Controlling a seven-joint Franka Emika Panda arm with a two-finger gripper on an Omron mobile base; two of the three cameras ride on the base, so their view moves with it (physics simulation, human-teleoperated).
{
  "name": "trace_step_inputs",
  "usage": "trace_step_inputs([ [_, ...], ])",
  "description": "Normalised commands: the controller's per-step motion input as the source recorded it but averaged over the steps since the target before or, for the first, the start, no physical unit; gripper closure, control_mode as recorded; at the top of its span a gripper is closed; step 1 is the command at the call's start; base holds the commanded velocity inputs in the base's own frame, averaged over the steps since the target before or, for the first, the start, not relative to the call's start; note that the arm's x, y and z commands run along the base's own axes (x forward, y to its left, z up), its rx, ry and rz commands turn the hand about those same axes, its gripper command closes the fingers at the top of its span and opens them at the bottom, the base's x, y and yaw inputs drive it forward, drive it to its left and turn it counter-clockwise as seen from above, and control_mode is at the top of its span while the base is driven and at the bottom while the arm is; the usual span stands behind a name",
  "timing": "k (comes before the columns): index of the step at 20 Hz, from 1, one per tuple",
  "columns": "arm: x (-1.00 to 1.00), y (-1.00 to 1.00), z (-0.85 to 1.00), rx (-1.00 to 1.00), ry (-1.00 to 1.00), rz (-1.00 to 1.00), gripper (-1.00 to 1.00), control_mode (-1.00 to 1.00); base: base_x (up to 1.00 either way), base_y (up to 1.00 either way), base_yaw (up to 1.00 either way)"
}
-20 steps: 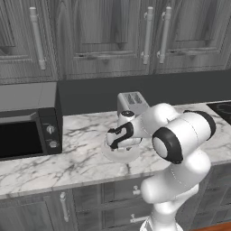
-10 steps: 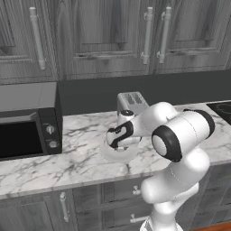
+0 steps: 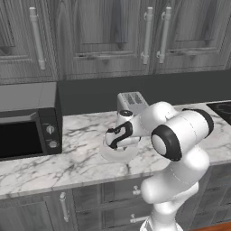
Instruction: Pick up the marshmallow and place it in the cup of hot chocolate on the dining counter.
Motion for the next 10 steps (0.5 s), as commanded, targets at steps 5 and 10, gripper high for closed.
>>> trace_step_inputs([
  [5, -0.23, 0.14, 0.03, -0.01, -0.08, 0.00, 1.00, -1.00, 0.00, 0.00, 0.00],
  [10, -0.61, 0.09, 0.78, -0.01, -0.18, 0.03, 1.00, -1.00, 0.00, 0.00, 0.00],
])
